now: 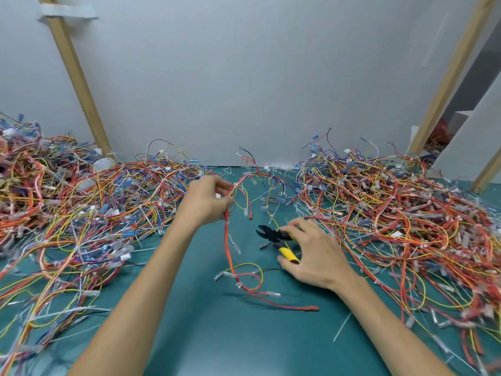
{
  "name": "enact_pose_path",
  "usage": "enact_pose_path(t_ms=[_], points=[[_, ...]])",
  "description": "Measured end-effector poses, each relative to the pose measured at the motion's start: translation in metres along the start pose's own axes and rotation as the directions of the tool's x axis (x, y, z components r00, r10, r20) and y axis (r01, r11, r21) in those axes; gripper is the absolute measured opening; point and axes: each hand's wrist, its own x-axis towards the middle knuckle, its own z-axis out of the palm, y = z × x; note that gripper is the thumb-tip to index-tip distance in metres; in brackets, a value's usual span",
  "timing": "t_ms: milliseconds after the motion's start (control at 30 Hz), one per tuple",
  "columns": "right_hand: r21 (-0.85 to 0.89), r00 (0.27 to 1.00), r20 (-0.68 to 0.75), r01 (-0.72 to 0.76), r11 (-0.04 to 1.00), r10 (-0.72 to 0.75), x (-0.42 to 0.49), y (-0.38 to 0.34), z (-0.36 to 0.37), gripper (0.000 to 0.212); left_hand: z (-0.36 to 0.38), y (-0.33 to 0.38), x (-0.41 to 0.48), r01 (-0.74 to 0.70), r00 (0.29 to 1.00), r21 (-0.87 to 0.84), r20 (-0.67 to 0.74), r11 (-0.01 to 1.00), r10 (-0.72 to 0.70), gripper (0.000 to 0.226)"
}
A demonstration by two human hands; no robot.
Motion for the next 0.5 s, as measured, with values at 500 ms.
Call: enact_pose_path(t_ms=[500], points=[[0.077,0.99,0.142,0.003,0.997,-0.014,0.006,0.005,-0.004,0.056,-0.014,0.011,0.018,0.254,0.95,-0.742,0.311,0.621,-0.018,0.015]])
